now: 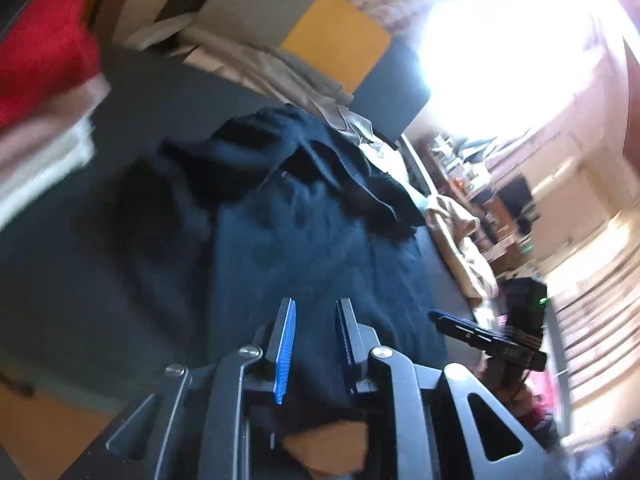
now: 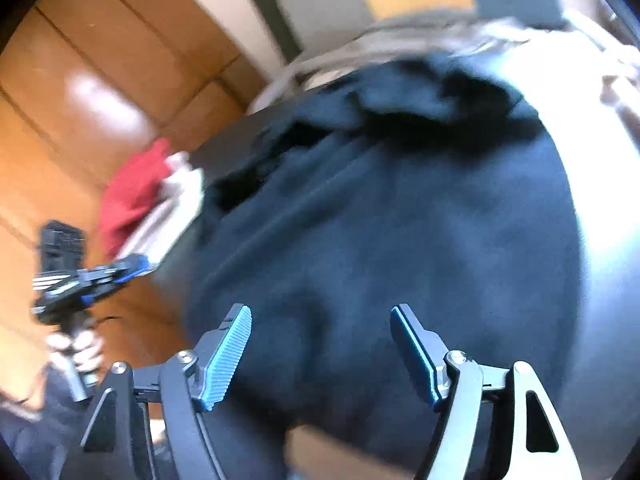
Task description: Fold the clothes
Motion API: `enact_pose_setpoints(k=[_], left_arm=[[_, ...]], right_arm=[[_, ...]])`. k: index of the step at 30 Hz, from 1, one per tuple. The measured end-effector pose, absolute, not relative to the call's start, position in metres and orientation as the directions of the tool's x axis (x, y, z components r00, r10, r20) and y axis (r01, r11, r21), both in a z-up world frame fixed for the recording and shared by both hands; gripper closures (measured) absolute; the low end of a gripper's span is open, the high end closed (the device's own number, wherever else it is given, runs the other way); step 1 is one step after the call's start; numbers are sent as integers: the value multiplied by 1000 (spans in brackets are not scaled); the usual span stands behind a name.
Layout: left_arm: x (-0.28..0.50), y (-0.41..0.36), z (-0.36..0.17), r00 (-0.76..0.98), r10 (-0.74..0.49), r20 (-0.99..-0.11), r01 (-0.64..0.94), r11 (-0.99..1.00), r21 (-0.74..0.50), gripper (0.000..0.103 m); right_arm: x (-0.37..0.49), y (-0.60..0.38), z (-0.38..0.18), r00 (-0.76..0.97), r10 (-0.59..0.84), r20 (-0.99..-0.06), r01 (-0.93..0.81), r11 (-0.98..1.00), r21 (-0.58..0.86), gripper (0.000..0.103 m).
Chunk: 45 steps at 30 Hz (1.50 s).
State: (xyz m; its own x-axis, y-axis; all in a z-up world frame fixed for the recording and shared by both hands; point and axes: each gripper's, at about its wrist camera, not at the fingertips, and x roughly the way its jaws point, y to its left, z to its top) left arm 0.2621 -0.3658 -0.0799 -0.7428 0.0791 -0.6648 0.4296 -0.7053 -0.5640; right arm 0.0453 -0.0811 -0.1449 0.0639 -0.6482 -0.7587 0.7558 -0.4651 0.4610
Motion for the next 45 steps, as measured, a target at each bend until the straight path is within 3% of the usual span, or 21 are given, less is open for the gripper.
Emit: enact_pose_setpoints(k=[3, 8, 11, 13, 16, 20, 23, 24, 28, 34, 35, 36, 38, 45], left_arm=[[209, -370, -100, -707, 105, -699, 441, -708, -552, 83], [154, -357, -124, -617, 42, -785, 460, -791, -404, 83], [133, -347, -143, -553, -11, -833, 472, -828, -303, 83], [134, -342, -146, -599, -43, -800, 450, -844, -292, 82], [145, -346, -153, -658, -31, -752, 450, -817, -360, 82], [155, -356, -161, -711, 12, -703, 445, -767, -463, 82], [154, -359, -165, -722, 28, -692, 431, -764, -480, 82], [154, -359, -165, -723, 27, -691, 427, -768, -477, 82], [154, -357, -165, -727, 25, -686, 416, -779, -469, 82], [158, -368, -171, -761, 77, -644, 394, -733, -554, 82], [159, -369, -171, -763, 83, -641, 392, -729, -561, 82], [158, -368, -171, -763, 81, -642, 392, -732, -558, 82], [156, -367, -171, -760, 74, -646, 393, -740, -547, 82], [152, -361, -171, -752, 54, -656, 403, -751, -523, 82]], right_arm=[[30, -77, -151, -30, -597, -802, 762, -533, 369, 29], [5, -71, -162, -185, -495, -849, 748, -631, 205, 34], [-10, -67, -169, -276, -426, -862, 725, -681, 104, 26], [-21, -67, -170, -315, -391, -865, 705, -706, 62, 27], [-41, -82, -156, -280, -424, -861, 687, -715, 128, 33], [-55, -146, -124, -245, -571, -783, 775, -601, 196, 33], [-59, -220, -111, -213, -628, -749, 865, -477, 154, 27], [-59, -247, -110, -211, -626, -751, 891, -439, 116, 22], [-75, -343, -119, -213, -583, -784, 933, -360, 14, 21], [-102, -400, -158, -222, -448, -866, 945, -318, -78, 22], [-101, -400, -162, -231, -439, -868, 947, -307, -96, 38], [-100, -399, -166, -239, -431, -870, 949, -295, -115, 63], [-98, -396, -165, -239, -424, -874, 949, -293, -117, 95], [-86, -353, -125, -377, -462, -803, 919, -292, -263, 96]])
